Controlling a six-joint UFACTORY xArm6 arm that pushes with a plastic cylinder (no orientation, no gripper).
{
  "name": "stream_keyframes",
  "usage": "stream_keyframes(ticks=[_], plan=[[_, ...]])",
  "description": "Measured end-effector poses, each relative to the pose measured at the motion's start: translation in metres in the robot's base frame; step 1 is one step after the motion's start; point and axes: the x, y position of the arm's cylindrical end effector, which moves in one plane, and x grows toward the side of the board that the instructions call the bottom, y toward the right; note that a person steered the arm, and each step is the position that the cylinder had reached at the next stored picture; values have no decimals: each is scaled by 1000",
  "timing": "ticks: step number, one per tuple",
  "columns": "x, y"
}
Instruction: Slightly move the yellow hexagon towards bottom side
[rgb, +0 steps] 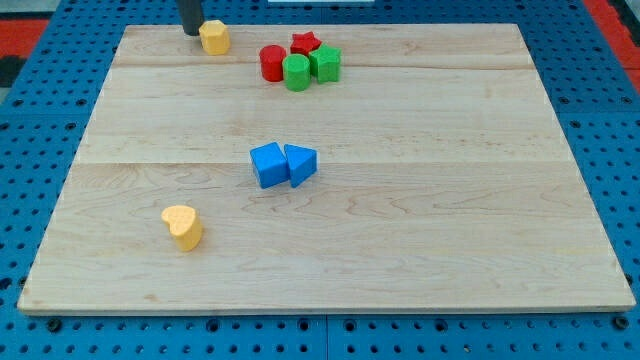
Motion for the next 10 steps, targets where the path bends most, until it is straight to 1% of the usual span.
stream_keyframes(ticks=[1,2,3,4,5,6,7,8,9,10], plan=[[9,28],[-17,6],[-12,56],[-8,123],[10,110],[33,56],[42,33],[67,50],[71,2],[66,34]])
